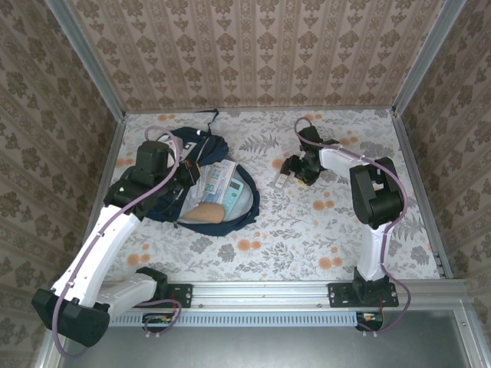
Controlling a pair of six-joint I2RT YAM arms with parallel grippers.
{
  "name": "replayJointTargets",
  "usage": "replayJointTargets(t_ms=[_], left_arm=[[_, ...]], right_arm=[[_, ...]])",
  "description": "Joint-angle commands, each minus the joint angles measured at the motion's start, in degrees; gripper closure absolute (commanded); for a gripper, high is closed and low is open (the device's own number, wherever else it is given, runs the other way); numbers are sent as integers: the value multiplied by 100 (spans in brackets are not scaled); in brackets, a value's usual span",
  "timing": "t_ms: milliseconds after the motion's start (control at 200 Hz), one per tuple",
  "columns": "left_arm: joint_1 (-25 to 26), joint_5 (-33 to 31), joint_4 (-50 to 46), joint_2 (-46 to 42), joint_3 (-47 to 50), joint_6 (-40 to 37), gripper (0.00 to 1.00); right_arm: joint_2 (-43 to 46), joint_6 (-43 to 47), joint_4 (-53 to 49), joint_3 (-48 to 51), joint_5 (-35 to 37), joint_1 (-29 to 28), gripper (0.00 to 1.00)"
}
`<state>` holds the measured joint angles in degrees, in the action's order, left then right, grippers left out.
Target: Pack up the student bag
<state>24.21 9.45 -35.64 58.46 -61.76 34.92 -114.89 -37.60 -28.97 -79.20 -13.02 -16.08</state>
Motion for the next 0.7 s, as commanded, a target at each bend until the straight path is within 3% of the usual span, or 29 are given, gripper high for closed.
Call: replayJointTargets(t_ms=[0,185,425,695], left_arm=[[-81,-13,172,-291,64,-91,100],[-122,-102,58,-523,182,-81,100],[-157,-82,79,-541,206,-77,100],[-162,28,154,-469,249,-55,100]], right_arm=[[-222,47,-429,-349,304,-267,38],[-422,124,-715,-864,639,-576,41],[-651,552,-1515,-1532,1765,-1029,36],[-936,107,-1807,-1781,2134,-1304,32]])
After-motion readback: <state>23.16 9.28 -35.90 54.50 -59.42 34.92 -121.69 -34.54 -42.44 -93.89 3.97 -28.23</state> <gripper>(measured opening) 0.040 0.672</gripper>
